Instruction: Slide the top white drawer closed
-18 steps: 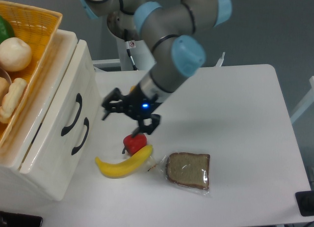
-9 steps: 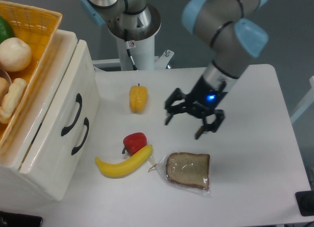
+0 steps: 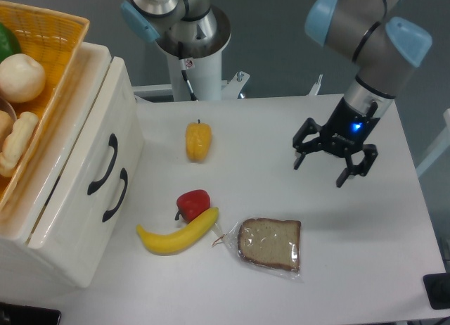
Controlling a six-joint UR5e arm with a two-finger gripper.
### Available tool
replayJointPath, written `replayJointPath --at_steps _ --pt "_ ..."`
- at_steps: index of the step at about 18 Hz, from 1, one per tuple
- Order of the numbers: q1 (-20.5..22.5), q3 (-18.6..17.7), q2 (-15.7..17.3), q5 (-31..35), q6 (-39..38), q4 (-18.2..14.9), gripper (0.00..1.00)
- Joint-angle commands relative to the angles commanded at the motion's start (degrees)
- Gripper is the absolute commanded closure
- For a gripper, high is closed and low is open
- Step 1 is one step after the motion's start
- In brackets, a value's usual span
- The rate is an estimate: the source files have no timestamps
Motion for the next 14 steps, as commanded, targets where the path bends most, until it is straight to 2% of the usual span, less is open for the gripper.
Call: replayJointPath --at_steps 3,5,7,11,14 --pt "-1.0 1.9 -1.3 5.9 1.8 0.0 0.00" --pt "-3.2 3.8 -3.1 12.4 6.4 0.0 0.00" --pt "-4.0 4.7 -4.4 16.3 10.4 -0.1 0.00" --pt "-3.7 6.4 -6.3 17.1 14.1 -0.1 0.00" --pt "-3.5 6.1 -6.5 17.9 17.7 0.0 0.00"
